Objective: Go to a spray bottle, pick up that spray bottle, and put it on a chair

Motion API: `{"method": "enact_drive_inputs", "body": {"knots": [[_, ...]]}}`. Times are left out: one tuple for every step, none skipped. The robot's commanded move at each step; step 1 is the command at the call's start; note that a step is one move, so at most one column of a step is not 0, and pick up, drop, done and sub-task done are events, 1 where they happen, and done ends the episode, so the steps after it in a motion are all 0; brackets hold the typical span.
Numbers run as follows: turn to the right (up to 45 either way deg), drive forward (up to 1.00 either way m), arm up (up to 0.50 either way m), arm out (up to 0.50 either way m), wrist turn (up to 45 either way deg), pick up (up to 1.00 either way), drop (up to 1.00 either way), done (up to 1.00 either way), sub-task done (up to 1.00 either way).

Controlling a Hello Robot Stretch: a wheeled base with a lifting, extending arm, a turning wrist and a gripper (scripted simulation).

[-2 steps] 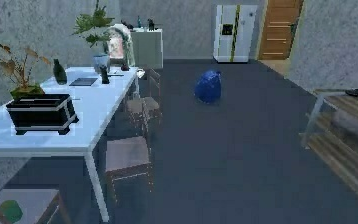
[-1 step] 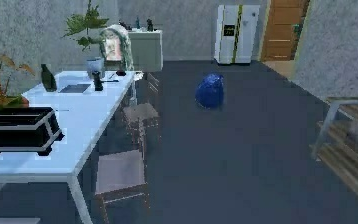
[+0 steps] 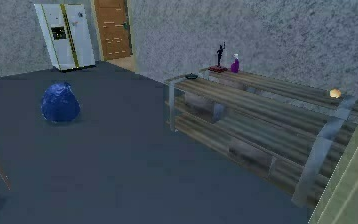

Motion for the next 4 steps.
{"method": "enact_drive_inputs", "body": {"knots": [[0.0,0.20,0.00,0.00,0.0,0.00,0.00,0.00,0.00],[0.0,1.00,0.00,0.00,0.0,0.00,0.00,0.00,0.00],[0.0,0.45,0.00,0.00,0.0,0.00,0.00,0.00,0.00],[-45.0,0.00,0.00,0.00,0.0,0.00,0.00,0.00,0.00]]}}
